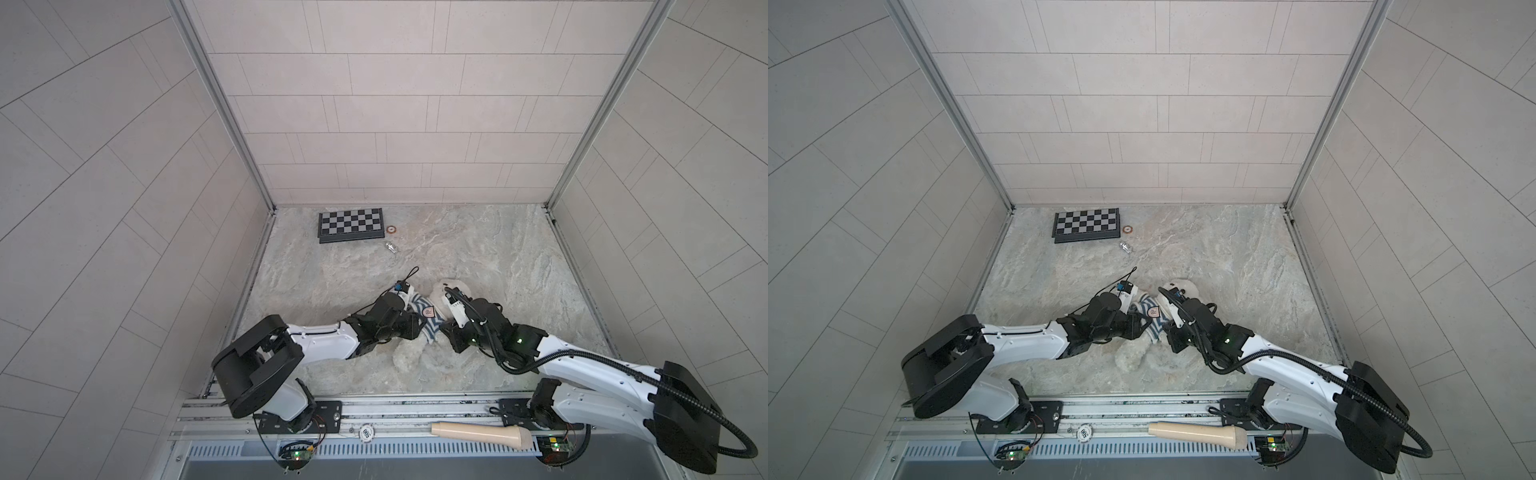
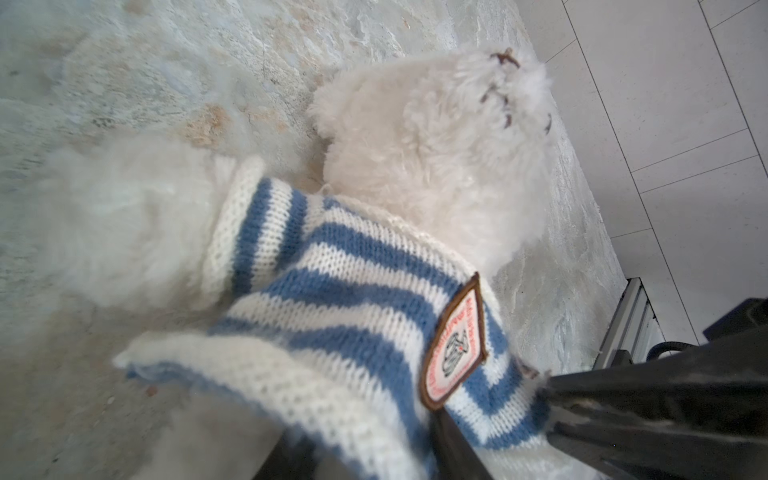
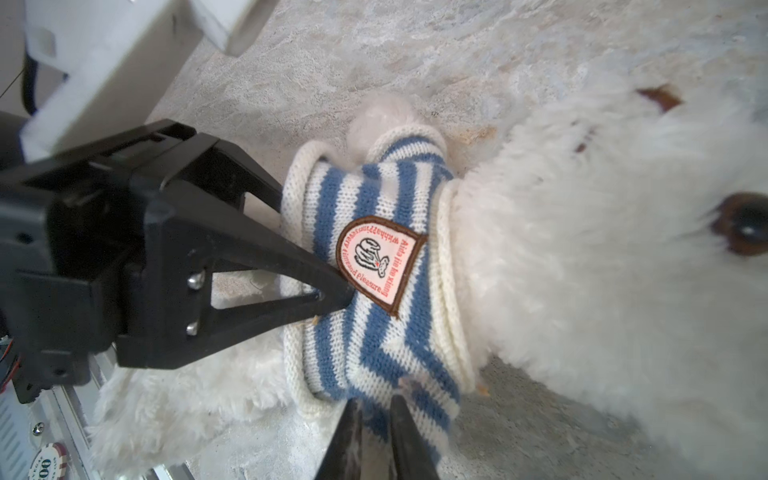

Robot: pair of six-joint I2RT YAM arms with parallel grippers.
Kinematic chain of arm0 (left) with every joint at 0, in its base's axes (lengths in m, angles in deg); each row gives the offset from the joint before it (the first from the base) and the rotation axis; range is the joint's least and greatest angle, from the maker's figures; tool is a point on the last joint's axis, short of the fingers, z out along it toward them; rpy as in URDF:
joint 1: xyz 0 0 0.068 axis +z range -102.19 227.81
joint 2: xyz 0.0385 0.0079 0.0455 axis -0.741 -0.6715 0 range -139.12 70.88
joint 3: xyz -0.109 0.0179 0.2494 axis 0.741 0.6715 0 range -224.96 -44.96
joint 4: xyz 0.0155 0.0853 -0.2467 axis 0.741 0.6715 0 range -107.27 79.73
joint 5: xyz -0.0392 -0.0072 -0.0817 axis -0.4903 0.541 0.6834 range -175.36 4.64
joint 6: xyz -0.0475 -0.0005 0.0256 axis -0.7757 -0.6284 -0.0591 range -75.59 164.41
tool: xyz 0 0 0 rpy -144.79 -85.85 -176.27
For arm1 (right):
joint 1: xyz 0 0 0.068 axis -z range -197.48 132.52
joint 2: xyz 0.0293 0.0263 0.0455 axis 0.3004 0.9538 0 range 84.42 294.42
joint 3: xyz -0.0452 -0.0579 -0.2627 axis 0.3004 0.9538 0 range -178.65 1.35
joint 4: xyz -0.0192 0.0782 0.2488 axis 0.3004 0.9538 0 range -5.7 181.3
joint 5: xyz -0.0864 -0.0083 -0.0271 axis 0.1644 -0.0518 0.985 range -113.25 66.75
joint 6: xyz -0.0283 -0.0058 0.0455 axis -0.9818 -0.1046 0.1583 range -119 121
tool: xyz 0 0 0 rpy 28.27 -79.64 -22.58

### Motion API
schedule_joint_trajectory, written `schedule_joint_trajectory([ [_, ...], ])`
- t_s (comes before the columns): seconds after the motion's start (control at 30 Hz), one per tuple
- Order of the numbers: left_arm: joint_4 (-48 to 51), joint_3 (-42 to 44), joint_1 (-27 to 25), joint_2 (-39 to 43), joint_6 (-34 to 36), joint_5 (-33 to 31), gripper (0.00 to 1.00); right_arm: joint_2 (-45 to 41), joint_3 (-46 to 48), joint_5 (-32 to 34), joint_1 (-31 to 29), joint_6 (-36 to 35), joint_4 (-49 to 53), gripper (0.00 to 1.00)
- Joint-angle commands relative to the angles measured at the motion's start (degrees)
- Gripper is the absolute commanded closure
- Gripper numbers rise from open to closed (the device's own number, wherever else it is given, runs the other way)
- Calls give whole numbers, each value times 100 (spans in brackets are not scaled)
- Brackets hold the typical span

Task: Dress the teddy bear

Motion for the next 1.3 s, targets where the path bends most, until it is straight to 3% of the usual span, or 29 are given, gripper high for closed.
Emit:
schedule_joint_trajectory([
  [0.0,148,89,-58,-134,-23,78,58,-244,183,199,-59,21,242,84],
  [0.5,145,132,-127,-119,-56,38,58,-1030,210,362,-62,56,800,83],
  [0.77,113,182,-218,-66,-63,24,56,-1058,145,289,-67,89,854,61],
  [0.93,58,272,-251,-13,-66,-19,48,-916,230,322,-95,173,623,47],
  [1.27,153,385,-269,394,3,-14,39,-501,436,446,-35,156,412,45],
])
